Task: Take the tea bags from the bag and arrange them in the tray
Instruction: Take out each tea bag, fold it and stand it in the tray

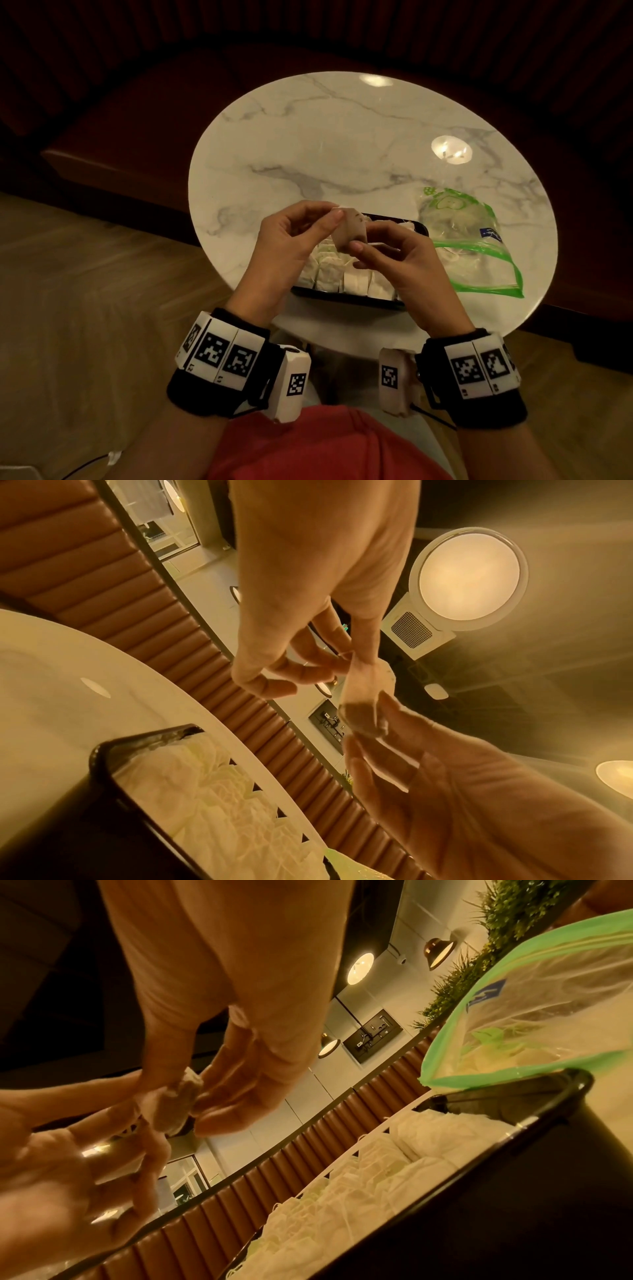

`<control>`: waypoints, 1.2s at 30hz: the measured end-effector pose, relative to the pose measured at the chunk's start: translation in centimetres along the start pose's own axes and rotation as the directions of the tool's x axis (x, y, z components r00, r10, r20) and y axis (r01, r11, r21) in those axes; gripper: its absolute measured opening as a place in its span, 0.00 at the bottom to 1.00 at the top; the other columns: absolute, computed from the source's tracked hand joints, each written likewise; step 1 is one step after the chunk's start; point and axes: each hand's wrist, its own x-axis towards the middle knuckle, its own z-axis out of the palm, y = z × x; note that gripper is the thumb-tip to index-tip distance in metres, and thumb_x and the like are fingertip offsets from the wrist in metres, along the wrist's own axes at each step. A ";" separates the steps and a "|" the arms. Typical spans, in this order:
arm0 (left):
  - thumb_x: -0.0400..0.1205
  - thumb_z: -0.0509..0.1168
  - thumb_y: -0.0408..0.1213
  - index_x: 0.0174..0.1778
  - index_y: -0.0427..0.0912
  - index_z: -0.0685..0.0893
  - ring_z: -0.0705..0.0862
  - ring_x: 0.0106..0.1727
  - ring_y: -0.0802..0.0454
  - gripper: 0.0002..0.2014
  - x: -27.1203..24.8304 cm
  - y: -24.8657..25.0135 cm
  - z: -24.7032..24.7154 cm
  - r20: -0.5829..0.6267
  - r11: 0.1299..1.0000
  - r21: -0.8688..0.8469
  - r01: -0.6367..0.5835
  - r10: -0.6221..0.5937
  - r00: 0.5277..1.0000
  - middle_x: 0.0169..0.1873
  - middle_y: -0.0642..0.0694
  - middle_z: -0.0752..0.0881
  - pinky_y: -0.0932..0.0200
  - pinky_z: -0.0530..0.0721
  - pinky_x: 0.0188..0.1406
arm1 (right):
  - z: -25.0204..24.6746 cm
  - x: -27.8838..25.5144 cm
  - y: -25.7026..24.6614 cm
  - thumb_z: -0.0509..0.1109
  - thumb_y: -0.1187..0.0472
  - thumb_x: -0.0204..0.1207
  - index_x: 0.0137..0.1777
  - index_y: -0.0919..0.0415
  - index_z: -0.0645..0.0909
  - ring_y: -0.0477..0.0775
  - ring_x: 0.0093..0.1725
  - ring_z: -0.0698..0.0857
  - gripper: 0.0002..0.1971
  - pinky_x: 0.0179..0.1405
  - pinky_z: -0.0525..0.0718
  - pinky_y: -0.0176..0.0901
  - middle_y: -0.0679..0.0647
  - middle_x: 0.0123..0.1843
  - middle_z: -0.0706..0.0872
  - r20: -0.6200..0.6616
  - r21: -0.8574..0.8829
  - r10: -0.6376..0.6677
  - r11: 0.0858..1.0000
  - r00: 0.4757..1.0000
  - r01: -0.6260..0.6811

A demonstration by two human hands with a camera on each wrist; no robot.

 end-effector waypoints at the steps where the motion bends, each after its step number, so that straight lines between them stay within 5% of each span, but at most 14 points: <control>1: 0.80 0.69 0.33 0.52 0.41 0.87 0.88 0.47 0.61 0.06 0.0 0.0 0.0 -0.009 1.000 0.007 -0.001 0.001 1.000 0.44 0.52 0.90 0.69 0.82 0.45 | 0.1 0.0 0.0 0.74 0.66 0.75 0.56 0.68 0.85 0.56 0.49 0.91 0.11 0.46 0.88 0.42 0.62 0.50 0.90 0.003 0.002 -0.005 1.000 1.000 0.005; 5: 0.77 0.75 0.37 0.54 0.45 0.82 0.87 0.53 0.57 0.12 0.1 -0.5 0.0 -0.124 0.997 0.080 -0.008 0.018 0.992 0.49 0.47 0.87 0.63 0.85 0.53 | 0.4 0.1 0.2 0.74 0.68 0.76 0.55 0.68 0.85 0.56 0.47 0.91 0.09 0.45 0.89 0.45 0.60 0.47 0.91 -0.125 -0.012 -0.064 0.998 0.990 0.063; 8: 0.77 0.75 0.38 0.50 0.43 0.83 0.87 0.50 0.57 0.10 -0.3 -0.1 0.4 -0.081 0.989 0.142 -0.030 0.041 0.996 0.46 0.46 0.88 0.63 0.85 0.53 | 1.1 0.2 0.4 0.76 0.65 0.75 0.52 0.61 0.84 0.55 0.48 0.90 0.07 0.45 0.89 0.47 0.52 0.47 0.89 -0.212 -0.153 -0.170 0.978 0.963 0.139; 12: 0.79 0.73 0.38 0.55 0.40 0.87 0.89 0.53 0.55 0.10 -0.7 0.2 1.3 0.007 0.989 0.138 -0.050 0.049 0.999 0.49 0.46 0.91 0.63 0.85 0.55 | 2.2 0.2 0.5 0.76 0.66 0.75 0.53 0.57 0.84 0.45 0.48 0.85 0.09 0.44 0.84 0.32 0.50 0.53 0.83 -0.137 -0.360 -0.320 0.898 0.937 0.253; 15: 0.82 0.69 0.38 0.53 0.38 0.88 0.90 0.50 0.52 0.08 -0.6 0.2 1.1 -0.050 0.994 0.097 -0.049 0.054 0.997 0.45 0.44 0.91 0.61 0.86 0.53 | 2.1 0.1 0.8 0.77 0.65 0.74 0.58 0.60 0.87 0.46 0.55 0.84 0.12 0.49 0.84 0.37 0.51 0.57 0.83 -0.042 -0.413 -0.358 0.856 0.933 0.310; 20: 0.84 0.67 0.37 0.50 0.39 0.89 0.89 0.52 0.43 0.07 0.0 -0.1 0.1 -0.086 0.999 0.031 -0.015 0.017 0.996 0.46 0.40 0.91 0.46 0.87 0.60 | 1.0 0.1 0.4 0.75 0.60 0.76 0.62 0.54 0.81 0.46 0.56 0.85 0.15 0.52 0.84 0.38 0.47 0.58 0.85 -0.131 -0.230 -0.194 0.960 0.972 0.160; 23: 0.81 0.70 0.34 0.48 0.40 0.90 0.90 0.50 0.49 0.05 0.1 0.0 0.2 -0.056 1.000 0.012 -0.003 0.004 0.998 0.45 0.42 0.92 0.54 0.87 0.56 | 0.9 0.3 0.4 0.74 0.62 0.77 0.68 0.57 0.77 0.46 0.58 0.87 0.20 0.56 0.85 0.38 0.52 0.59 0.87 -0.047 -0.096 -0.070 0.993 0.996 0.065; 26: 0.77 0.73 0.33 0.46 0.37 0.90 0.90 0.44 0.51 0.05 0.0 0.1 0.4 -0.047 1.000 -0.010 -0.024 0.024 0.999 0.41 0.42 0.91 0.62 0.87 0.47 | 1.1 0.3 0.4 0.72 0.66 0.77 0.62 0.60 0.82 0.51 0.53 0.90 0.14 0.57 0.86 0.41 0.56 0.52 0.91 0.017 -0.045 -0.083 0.995 0.996 0.084; 30: 0.72 0.79 0.42 0.47 0.43 0.89 0.89 0.54 0.46 0.11 0.2 -0.3 -0.3 -0.049 0.999 0.031 -0.040 0.042 0.998 0.47 0.42 0.91 0.54 0.85 0.59 | 0.9 0.3 0.7 0.71 0.70 0.77 0.53 0.66 0.85 0.50 0.49 0.90 0.06 0.52 0.84 0.35 0.56 0.47 0.92 -0.011 0.043 -0.077 0.996 0.997 0.078; 36: 0.77 0.72 0.28 0.45 0.43 0.89 0.89 0.46 0.58 0.05 0.6 -0.7 -0.8 -0.038 0.996 0.063 -0.063 0.065 0.997 0.39 0.52 0.92 0.66 0.84 0.49 | 0.9 0.3 1.0 0.71 0.65 0.79 0.54 0.65 0.86 0.53 0.53 0.90 0.07 0.55 0.86 0.44 0.56 0.50 0.91 0.010 -0.104 -0.045 0.994 0.999 0.046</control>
